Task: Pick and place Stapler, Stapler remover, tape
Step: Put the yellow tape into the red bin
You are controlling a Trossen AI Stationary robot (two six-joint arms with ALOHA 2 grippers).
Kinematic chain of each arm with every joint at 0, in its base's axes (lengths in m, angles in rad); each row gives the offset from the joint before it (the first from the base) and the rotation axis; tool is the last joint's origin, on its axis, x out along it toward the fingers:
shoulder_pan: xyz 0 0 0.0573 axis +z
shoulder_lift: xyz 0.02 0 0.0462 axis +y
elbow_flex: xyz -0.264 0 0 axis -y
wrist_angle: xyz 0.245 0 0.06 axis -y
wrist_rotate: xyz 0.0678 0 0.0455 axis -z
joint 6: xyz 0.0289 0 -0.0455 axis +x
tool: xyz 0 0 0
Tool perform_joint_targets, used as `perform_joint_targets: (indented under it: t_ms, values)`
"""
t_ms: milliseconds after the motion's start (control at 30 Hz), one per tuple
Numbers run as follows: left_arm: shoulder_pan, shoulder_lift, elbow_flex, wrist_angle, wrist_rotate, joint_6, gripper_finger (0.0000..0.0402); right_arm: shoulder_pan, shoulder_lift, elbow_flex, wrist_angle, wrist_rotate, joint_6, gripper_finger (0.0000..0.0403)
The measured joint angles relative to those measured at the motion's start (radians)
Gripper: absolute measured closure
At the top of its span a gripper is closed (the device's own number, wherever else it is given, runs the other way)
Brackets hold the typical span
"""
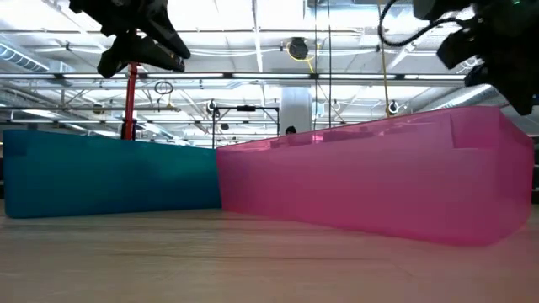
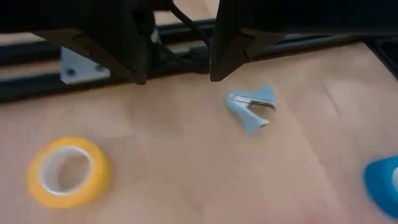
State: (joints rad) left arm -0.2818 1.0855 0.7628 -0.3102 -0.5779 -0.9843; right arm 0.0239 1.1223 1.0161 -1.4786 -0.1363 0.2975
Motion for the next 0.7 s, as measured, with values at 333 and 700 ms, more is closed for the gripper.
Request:
perform_joint_targets:
  t_ms: [333, 700]
  values:
    - [0.002, 0.000, 0.000, 0.025, 0.000, 0.079, 0.0289, 0.183, -0.119, -0.185, 0.189, -0.024, 0.075, 0.0234]
    - [0.021, 0.000, 0.000, 0.025, -0.001, 0.091, 0.0289, 0.215, -0.153, -0.355, 0.334, -0.025, 0.077, 0.0234]
